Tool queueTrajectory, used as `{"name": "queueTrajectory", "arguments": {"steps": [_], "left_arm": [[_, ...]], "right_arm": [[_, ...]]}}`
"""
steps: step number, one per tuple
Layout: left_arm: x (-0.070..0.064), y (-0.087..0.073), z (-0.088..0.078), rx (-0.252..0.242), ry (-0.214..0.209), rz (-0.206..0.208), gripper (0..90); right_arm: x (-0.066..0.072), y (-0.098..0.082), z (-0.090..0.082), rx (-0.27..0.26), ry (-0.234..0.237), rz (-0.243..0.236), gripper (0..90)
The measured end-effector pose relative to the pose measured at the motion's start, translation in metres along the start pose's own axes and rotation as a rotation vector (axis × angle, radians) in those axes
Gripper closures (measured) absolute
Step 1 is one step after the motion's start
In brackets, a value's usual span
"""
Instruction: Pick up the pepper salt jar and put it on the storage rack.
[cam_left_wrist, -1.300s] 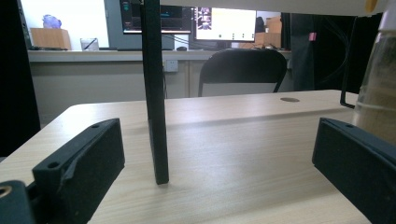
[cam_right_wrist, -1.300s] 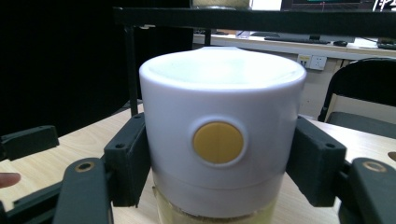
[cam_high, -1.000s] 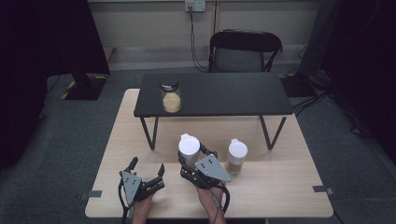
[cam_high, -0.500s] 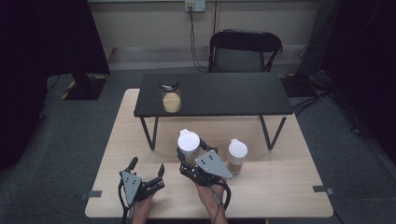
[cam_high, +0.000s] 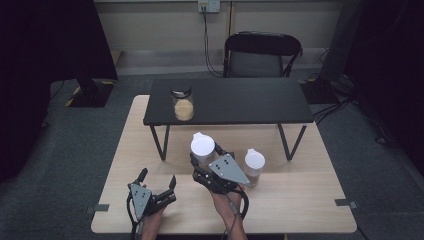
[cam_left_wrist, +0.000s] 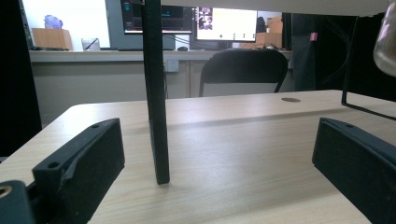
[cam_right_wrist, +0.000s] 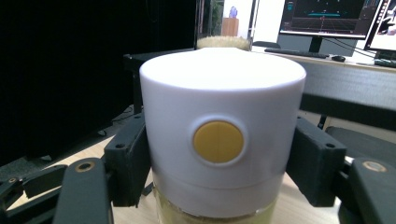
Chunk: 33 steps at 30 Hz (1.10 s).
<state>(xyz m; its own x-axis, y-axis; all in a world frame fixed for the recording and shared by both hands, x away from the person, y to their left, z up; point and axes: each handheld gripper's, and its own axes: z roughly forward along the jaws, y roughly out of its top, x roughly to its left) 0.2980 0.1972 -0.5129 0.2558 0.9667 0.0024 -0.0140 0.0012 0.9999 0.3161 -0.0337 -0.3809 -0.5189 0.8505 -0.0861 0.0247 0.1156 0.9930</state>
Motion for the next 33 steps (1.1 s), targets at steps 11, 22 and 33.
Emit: {"name": "queueTrajectory", "arguments": {"steps": [11, 22, 33], "left_arm": [[0.0, 0.0, 0.0, 0.0, 0.001, 0.0, 1.9], [0.0, 0.0, 0.0, 0.001, 0.001, 0.0, 1.9], [0.0, 0.0, 0.0, 0.001, 0.002, 0.001, 1.9]], "right_arm": [[-0.012, 0.028, 0.003, -0.012, -0.003, -0.025, 29.7], [-0.024, 0.052, 0.007, -0.028, -0.002, -0.009, 29.7], [-0.028, 0.068, 0.012, -0.021, -0.015, -0.007, 29.7]]}}
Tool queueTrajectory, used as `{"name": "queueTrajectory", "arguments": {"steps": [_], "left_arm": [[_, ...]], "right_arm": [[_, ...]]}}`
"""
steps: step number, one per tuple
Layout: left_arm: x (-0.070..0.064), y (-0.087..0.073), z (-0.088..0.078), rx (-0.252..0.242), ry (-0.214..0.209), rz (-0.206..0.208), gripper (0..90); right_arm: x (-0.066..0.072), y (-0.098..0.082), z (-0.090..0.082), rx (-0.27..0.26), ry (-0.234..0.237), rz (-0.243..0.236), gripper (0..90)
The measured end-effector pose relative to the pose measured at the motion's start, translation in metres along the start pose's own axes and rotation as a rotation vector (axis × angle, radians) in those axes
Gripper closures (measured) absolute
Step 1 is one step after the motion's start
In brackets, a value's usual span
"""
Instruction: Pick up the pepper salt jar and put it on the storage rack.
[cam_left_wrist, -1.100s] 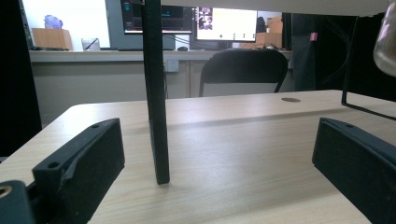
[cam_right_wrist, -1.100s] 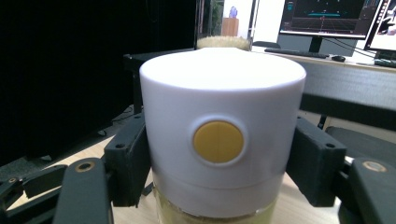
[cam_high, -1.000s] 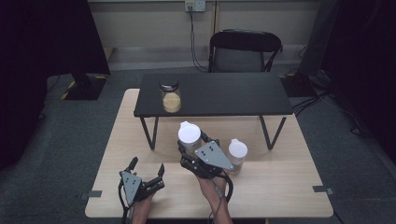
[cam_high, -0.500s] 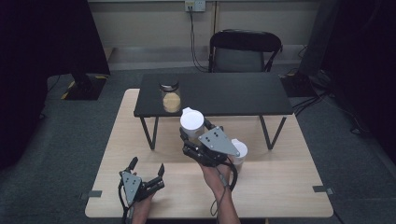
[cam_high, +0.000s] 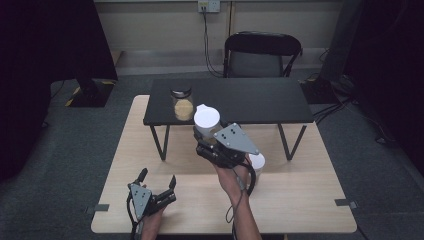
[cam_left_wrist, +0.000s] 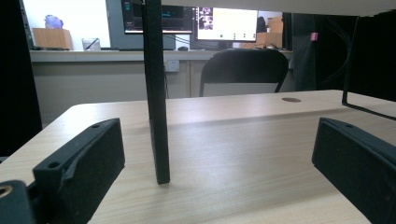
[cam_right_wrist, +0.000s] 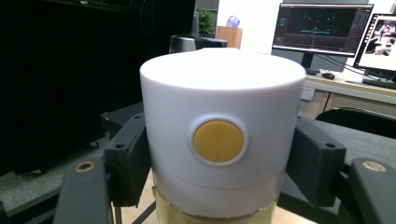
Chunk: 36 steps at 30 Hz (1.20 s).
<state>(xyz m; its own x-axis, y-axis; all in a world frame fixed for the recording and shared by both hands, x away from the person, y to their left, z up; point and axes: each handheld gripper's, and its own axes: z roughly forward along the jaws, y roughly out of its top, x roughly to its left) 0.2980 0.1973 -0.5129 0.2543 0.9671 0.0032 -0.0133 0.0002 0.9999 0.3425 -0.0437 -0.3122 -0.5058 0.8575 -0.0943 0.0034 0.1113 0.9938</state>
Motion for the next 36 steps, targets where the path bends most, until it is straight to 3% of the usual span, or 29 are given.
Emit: {"name": "queueTrajectory", "arguments": {"steps": [19, 26, 29, 33, 36], "left_arm": [[0.0, 0.0, 0.0, 0.0, 0.0, 0.0, 2.0], [0.0, 0.0, 0.0, 0.0, 0.0, 0.0, 2.0], [0.0, 0.0, 0.0, -0.001, 0.0, 0.0, 1.9], [0.0, 0.0, 0.0, -0.001, 0.001, 0.0, 1.9], [0.0, 0.0, 0.0, -0.001, 0.001, 0.0, 1.9]], "right_arm": [[-0.021, 0.019, 0.024, 0.003, -0.031, 0.012, 29.7], [-0.029, 0.026, 0.034, 0.004, -0.04, 0.028, 29.7], [-0.035, 0.025, 0.037, -0.007, -0.035, 0.058, 29.7], [-0.038, 0.027, 0.045, 0.01, -0.067, 0.021, 29.7], [-0.043, 0.029, 0.049, 0.003, -0.07, 0.035, 29.7]]}}
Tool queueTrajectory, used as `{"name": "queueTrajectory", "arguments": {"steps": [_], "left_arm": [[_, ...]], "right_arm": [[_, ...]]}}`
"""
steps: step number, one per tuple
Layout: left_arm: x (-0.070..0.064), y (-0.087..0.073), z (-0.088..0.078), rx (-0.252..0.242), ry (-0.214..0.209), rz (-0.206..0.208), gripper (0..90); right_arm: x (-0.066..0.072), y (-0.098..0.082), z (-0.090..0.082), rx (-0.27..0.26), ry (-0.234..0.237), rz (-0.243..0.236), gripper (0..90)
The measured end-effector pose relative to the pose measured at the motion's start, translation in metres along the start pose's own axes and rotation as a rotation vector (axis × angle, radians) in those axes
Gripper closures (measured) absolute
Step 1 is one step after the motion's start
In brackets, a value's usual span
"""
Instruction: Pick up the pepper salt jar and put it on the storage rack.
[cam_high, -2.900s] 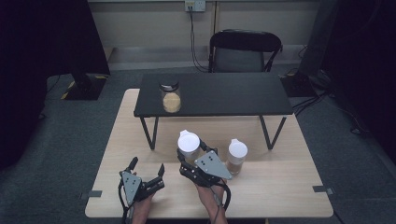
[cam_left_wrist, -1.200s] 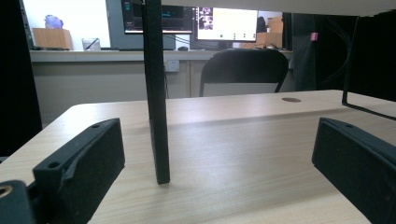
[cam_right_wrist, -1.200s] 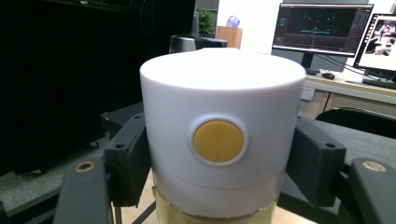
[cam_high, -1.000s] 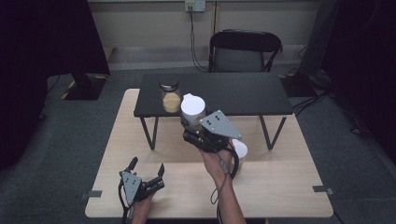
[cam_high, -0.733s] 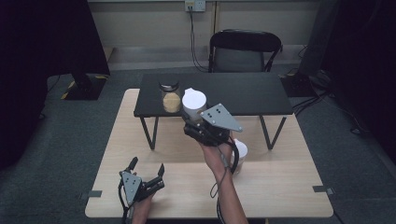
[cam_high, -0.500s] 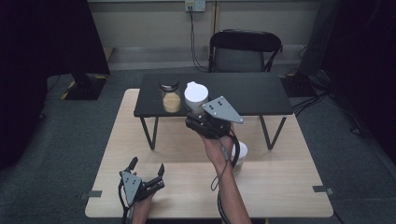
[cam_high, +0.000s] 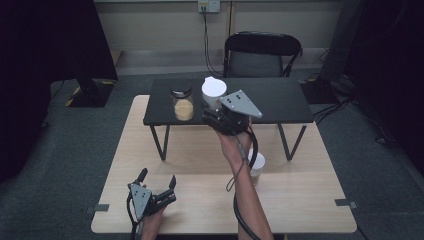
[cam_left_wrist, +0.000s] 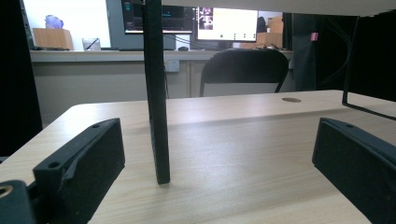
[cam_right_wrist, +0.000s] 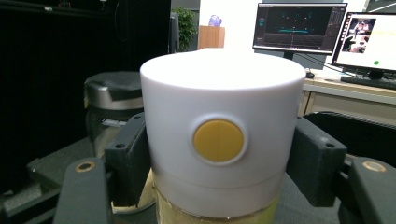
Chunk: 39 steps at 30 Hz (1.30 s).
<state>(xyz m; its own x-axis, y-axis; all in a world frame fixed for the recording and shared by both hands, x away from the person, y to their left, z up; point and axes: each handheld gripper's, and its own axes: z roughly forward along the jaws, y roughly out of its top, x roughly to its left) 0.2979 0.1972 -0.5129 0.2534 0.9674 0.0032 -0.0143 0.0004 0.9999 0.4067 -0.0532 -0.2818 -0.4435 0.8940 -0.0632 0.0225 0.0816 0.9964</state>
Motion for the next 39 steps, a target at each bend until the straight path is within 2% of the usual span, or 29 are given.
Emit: {"name": "queueTrajectory", "arguments": {"steps": [2, 7, 16, 25, 39], "left_arm": [[0.0, 0.0, 0.0, 0.0, 0.0, 0.0, 1.9], [0.0, 0.0, 0.0, -0.001, 0.0, 0.001, 1.8], [0.0, 0.0, 0.0, -0.001, -0.001, 0.001, 1.8], [0.0, 0.0, 0.0, 0.0, -0.003, 0.001, 1.8], [0.0, 0.0, 0.0, 0.0, -0.003, 0.001, 2.0]], "right_arm": [[-0.003, 0.001, 0.003, -0.006, -0.015, 0.015, 29.7], [-0.005, 0.003, 0.013, 0.015, -0.024, 0.005, 29.7], [-0.011, 0.004, 0.025, 0.031, -0.049, 0.026, 29.7], [-0.018, 0.003, 0.03, 0.062, -0.037, 0.072, 29.5], [-0.018, 0.001, 0.03, 0.047, -0.034, 0.067, 29.3]]}}
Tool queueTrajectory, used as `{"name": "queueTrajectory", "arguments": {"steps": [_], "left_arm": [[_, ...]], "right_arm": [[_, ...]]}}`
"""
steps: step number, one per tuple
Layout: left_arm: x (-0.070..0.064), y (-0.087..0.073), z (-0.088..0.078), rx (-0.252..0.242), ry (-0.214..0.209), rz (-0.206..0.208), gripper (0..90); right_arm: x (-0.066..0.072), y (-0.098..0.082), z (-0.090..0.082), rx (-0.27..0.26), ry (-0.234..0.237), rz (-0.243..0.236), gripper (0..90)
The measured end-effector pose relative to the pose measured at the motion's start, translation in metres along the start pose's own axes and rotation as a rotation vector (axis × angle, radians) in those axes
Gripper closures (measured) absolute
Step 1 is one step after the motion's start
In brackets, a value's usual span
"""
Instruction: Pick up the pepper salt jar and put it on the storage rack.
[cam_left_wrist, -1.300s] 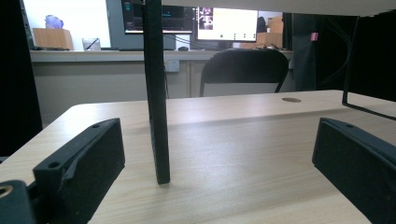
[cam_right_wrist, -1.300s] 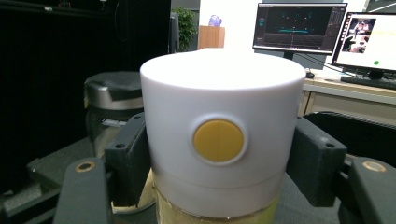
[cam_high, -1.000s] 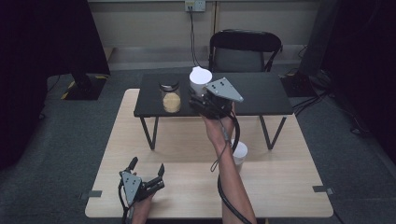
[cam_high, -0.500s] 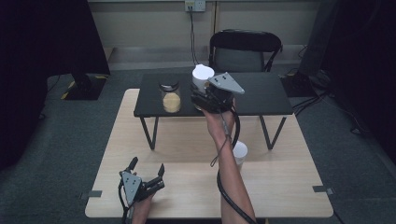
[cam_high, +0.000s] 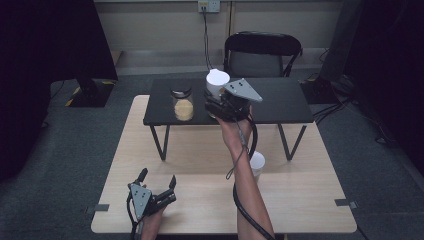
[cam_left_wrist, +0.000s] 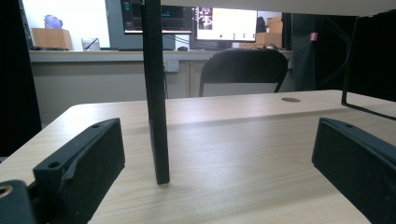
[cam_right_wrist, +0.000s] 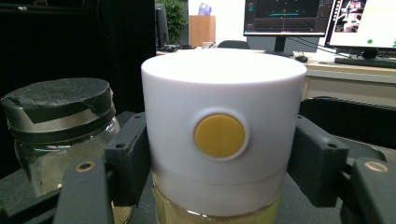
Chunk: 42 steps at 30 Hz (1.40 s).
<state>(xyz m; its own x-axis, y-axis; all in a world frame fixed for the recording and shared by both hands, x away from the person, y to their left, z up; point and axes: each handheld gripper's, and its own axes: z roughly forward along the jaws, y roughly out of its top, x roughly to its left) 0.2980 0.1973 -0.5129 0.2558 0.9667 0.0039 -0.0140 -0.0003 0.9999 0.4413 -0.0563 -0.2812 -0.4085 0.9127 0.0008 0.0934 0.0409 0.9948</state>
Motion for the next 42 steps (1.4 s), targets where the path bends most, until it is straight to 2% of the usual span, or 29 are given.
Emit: {"name": "queueTrajectory", "arguments": {"steps": [10, 13, 16, 17, 19, 22, 24, 26, 31, 33, 35, 37, 42], "left_arm": [[0.0, 0.0, 0.0, 0.0, 0.0, 0.0, 2.0], [0.0, 0.0, 0.0, 0.001, 0.002, 0.0, 2.0], [0.0, 0.0, 0.0, 0.0, 0.002, 0.0, 2.1], [0.0, 0.0, 0.0, 0.0, 0.002, 0.0, 2.1], [0.0, 0.0, 0.0, 0.0, 0.002, 0.0, 2.1], [0.0, 0.0, 0.0, 0.0, 0.002, 0.0, 2.1], [0.0, 0.0, 0.0, 0.0, 0.002, 0.0, 2.1], [0.0, 0.0, 0.0, 0.0, 0.002, 0.0, 2.1], [0.0, 0.0, 0.0, 0.0, 0.002, 0.0, 2.1], [0.0, 0.0, 0.0, 0.0, 0.002, 0.0, 2.1], [0.0, 0.0, 0.0, 0.0, 0.002, 0.0, 2.1], [0.0, 0.0, 0.0, 0.001, 0.002, 0.0, 2.1], [0.0, 0.0, 0.0, 0.0, 0.002, 0.0, 2.1]], "right_arm": [[0.0, 0.0, 0.0, 0.003, -0.003, -0.008, 28.9], [0.001, -0.001, 0.002, 0.001, -0.007, -0.017, 27.2], [0.001, -0.002, 0.001, -0.018, -0.003, -0.005, 24.1], [0.001, -0.002, 0.002, -0.022, -0.004, -0.001, 21.2], [0.002, -0.003, 0.003, -0.036, -0.04, -0.007, 14.3], [0.0, -0.004, 0.004, -0.054, -0.037, 0.01, 3.9], [0.0, -0.004, 0.004, -0.058, -0.05, -0.005, 0.2], [0.0, -0.004, 0.003, -0.07, -0.04, 0.009, 0.0], [-0.001, -0.003, 0.001, -0.086, -0.068, -0.002, 0.0], [-0.003, -0.003, -0.001, -0.1, -0.069, 0.01, 0.0], [-0.003, -0.004, -0.003, -0.125, -0.087, -0.019, 0.0], [-0.003, -0.003, -0.003, -0.113, -0.076, -0.022, 0.0], [-0.002, -0.002, -0.007, -0.127, -0.063, -0.027, 0.0]]}}
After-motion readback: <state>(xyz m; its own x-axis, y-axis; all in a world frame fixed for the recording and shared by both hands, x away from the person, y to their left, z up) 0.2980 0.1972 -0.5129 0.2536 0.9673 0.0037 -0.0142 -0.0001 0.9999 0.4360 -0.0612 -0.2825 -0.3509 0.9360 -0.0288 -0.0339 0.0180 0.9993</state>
